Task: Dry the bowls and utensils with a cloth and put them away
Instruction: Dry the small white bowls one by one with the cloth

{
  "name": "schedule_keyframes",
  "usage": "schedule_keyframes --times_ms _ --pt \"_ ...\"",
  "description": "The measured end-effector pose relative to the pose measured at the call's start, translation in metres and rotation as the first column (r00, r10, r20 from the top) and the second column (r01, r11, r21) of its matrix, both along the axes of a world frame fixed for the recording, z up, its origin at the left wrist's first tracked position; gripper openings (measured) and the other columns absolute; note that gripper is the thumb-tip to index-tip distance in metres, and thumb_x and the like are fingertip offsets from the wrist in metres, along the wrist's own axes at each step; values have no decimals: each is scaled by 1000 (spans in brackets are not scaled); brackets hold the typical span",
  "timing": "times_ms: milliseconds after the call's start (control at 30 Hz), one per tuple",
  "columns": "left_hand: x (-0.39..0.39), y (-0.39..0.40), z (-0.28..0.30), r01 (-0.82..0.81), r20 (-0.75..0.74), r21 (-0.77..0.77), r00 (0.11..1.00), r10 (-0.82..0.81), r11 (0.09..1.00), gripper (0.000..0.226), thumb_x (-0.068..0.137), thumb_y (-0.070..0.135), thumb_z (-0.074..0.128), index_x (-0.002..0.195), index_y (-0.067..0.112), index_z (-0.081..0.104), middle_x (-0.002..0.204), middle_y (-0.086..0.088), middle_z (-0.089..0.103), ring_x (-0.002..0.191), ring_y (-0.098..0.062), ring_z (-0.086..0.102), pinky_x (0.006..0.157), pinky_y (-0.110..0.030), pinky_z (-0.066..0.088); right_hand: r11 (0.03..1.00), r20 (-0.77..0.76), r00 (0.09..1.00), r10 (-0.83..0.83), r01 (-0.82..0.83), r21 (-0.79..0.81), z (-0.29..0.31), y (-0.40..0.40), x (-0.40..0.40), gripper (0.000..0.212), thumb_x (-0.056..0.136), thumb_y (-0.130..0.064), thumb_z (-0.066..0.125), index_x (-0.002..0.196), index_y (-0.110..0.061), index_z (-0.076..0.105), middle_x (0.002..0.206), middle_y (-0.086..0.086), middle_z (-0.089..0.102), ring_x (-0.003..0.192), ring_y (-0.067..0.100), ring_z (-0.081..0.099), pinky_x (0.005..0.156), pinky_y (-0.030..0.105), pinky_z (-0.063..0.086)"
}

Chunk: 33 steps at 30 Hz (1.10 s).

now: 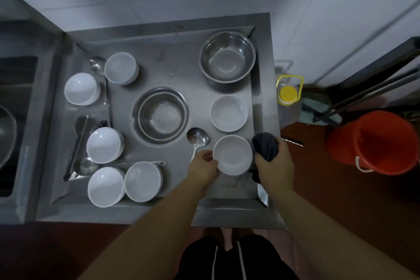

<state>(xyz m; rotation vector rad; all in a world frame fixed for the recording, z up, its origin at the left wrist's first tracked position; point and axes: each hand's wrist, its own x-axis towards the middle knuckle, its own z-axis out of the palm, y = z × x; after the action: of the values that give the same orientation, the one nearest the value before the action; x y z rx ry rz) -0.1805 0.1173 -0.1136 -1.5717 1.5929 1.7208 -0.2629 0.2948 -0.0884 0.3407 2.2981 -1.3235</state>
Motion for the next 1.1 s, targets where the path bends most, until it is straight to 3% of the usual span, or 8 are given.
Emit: schedule_keyframes --times_ms 233,433,533,667,767,867,1000,1100 --pt "58 -36 43 323 62 -230 946 -317 918 20 96 24 63 115 28 68 114 -3 75 99 -24 72 91 -42 61 992 -84 990 111 -116 -53 32 -14 15 60 86 -14 76 141 -27 55 114 -1 66 103 24 63 85 43 52" --pt "120 -86 65 426 241 -356 902 -359 832 32 101 21 56 132 20 66 109 -3 69 94 -25 66 78 -33 54 943 -62 955 290 -296 -155 43 -62 46 50 90 -23 78 130 -41 54 106 -18 64 90 -2 63 70 21 47" --pt "139 -112 70 472 298 -372 876 -379 799 36 100 21 54 136 24 62 115 -1 70 95 -23 64 76 -29 48 908 -34 927 374 -373 -189 43 -88 63 50 92 -22 78 129 -44 51 103 -22 64 92 -2 65 64 8 46" --pt "152 -149 71 545 309 -407 837 -451 733 42 101 20 55 143 19 58 130 -2 68 112 -26 66 92 -38 56 882 -2 897 441 -434 -183 43 -127 87 64 93 -26 78 149 -30 48 119 -6 62 103 14 62 85 24 47" --pt "156 -176 63 588 308 -431 809 -501 684 47 102 20 55 149 18 54 141 -3 64 120 -27 64 97 -41 55 893 7 904 427 -421 -160 40 -153 108 52 92 -27 78 132 -47 52 104 -22 64 88 -6 63 72 14 46" --pt "158 -201 52 621 275 -463 779 -563 633 45 100 19 57 145 17 58 138 -6 66 122 -27 64 99 -40 52 922 23 930 366 -360 -143 37 -178 130 46 88 -31 78 104 -65 53 94 -26 68 87 -13 63 62 10 48" --pt "160 -230 40 701 256 -446 695 -672 556 33 95 14 56 126 16 67 119 -9 73 107 -28 68 90 -42 55 976 53 978 201 -195 -100 30 -207 162 43 85 -41 82 102 -67 53 97 -27 68 87 -12 64 68 18 49" --pt "160 -245 31 780 289 -467 579 -763 415 23 95 13 56 114 16 67 113 -9 73 100 -29 69 76 -38 48 991 40 993 114 -111 -70 20 -225 186 49 87 -30 80 104 -67 53 101 -22 67 88 -10 64 67 19 48"
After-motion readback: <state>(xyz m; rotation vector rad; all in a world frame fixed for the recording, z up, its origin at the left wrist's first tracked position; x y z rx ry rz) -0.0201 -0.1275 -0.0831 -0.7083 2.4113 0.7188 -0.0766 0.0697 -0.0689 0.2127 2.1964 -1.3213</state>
